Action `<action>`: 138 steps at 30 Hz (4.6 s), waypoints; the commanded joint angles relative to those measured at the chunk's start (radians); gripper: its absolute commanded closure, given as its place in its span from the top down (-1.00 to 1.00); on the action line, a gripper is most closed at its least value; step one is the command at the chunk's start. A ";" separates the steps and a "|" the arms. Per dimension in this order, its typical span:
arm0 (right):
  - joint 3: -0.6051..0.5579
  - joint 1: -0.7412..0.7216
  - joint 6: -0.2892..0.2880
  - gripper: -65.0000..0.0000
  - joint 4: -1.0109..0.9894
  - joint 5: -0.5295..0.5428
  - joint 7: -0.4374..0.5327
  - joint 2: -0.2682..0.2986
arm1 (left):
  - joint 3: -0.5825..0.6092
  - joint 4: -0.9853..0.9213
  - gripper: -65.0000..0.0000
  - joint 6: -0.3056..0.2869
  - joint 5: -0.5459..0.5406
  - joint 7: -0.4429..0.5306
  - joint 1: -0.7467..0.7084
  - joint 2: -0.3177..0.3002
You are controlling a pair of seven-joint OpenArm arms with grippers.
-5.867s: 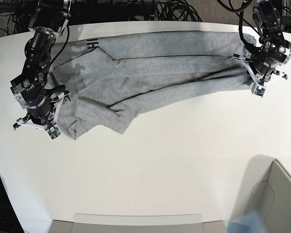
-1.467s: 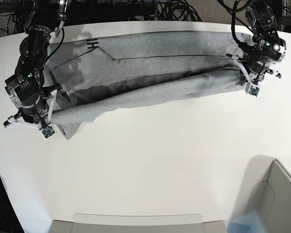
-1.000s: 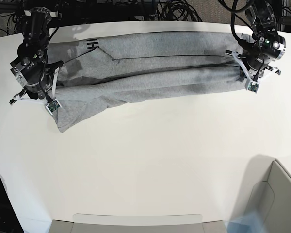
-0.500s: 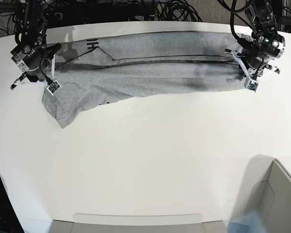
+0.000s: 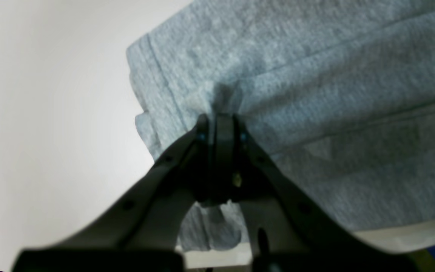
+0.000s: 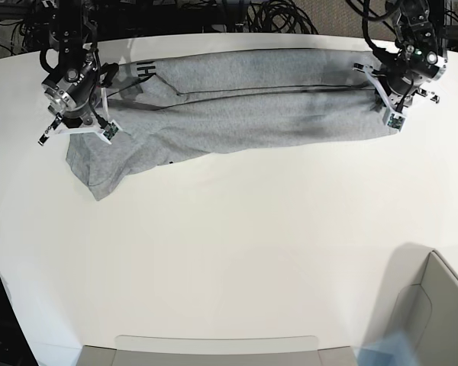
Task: Fold the T-shirt properly
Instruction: 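Pull both held corners back, stretching the folded shirt into a long strip, then open the left gripper and release its corner of the strip, then regrasp the strip's end with the left gripper and lower it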
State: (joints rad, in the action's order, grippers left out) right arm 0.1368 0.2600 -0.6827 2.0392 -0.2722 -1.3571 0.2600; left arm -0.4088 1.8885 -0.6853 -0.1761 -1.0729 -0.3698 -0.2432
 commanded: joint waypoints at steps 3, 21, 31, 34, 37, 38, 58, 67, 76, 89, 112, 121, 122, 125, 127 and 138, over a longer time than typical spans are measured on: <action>0.005 -0.005 -0.015 -1.00 0.011 -0.022 0.032 0.003 | -0.011 0.016 -1.00 0.005 0.005 0.003 -0.001 -0.009; 0.014 0.014 -0.015 -1.00 0.008 -0.023 0.063 -0.011 | -0.069 0.085 0.23 0.002 0.000 -0.053 0.001 -0.008; 0.014 0.008 -0.015 -1.00 -0.027 -0.023 0.064 -0.012 | -0.275 0.029 0.24 -0.013 0.003 -0.137 0.076 0.026; 0.014 0.009 -0.015 -1.00 -0.027 -0.023 0.064 -0.012 | -0.315 -0.030 0.24 -0.013 0.003 -0.180 0.117 0.026; 0.014 0.011 -0.015 -1.00 -0.027 -0.023 0.064 -0.012 | -0.335 -0.083 0.24 -0.013 0.003 -0.217 0.153 0.023; 0.014 0.011 -0.015 -1.00 -0.027 -0.023 0.064 -0.012 | -0.335 -0.096 0.24 -0.013 0.003 -0.229 0.159 0.021; 0.014 0.006 -0.015 -1.00 -0.045 -0.023 0.064 -0.014 | -0.273 -0.065 0.23 -0.013 -0.001 -0.323 0.236 0.080; 0.014 0.006 -0.015 -1.00 -0.061 -0.023 0.066 -0.011 | -0.279 -0.185 0.23 -0.013 0.005 -0.323 0.234 0.084; 0.014 0.012 -0.015 -1.00 -0.061 -0.025 0.118 -0.011 | -0.284 -0.192 0.23 -0.013 0.003 -0.323 0.234 0.084; 0.013 0.012 -0.015 -1.00 -0.062 -0.025 0.118 -0.006 | -0.275 -0.393 0.24 -0.013 0.007 -0.191 0.234 0.083; 0.011 0.003 -0.015 -1.00 -0.062 -0.135 0.121 -0.049 | -0.146 -0.966 -1.00 -0.013 0.007 -0.149 0.424 -0.023; 0.005 -0.023 -0.015 -1.00 -0.067 -0.163 0.121 -0.070 | -0.149 -0.958 -1.00 -0.013 0.007 -0.154 0.424 -0.072; 0.005 -0.024 -0.015 -1.00 -0.067 -0.163 0.121 -0.074 | -0.152 -0.958 -1.00 -0.013 0.007 -0.154 0.424 -0.077; 0.016 -0.041 -0.015 -1.00 -0.067 -0.164 0.121 -0.098 | -0.157 -0.958 -1.00 -0.013 0.007 -0.154 0.461 -0.110; 0.016 -0.055 -0.015 -1.00 -0.067 -0.164 0.117 -0.106 | -0.158 -0.958 -1.00 -0.013 0.007 -0.142 0.493 -0.137; 0.146 -0.150 -0.015 -0.75 -0.062 -0.163 0.120 -0.239 | -0.233 -0.949 -1.00 -0.013 0.007 -0.099 0.593 -0.226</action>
State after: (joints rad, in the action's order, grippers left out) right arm 0.2794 0.1257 -0.6827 1.9575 -0.4274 -1.2446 0.0200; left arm -0.6411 0.9413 -0.7231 -0.2569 -1.1034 0.2329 -0.4480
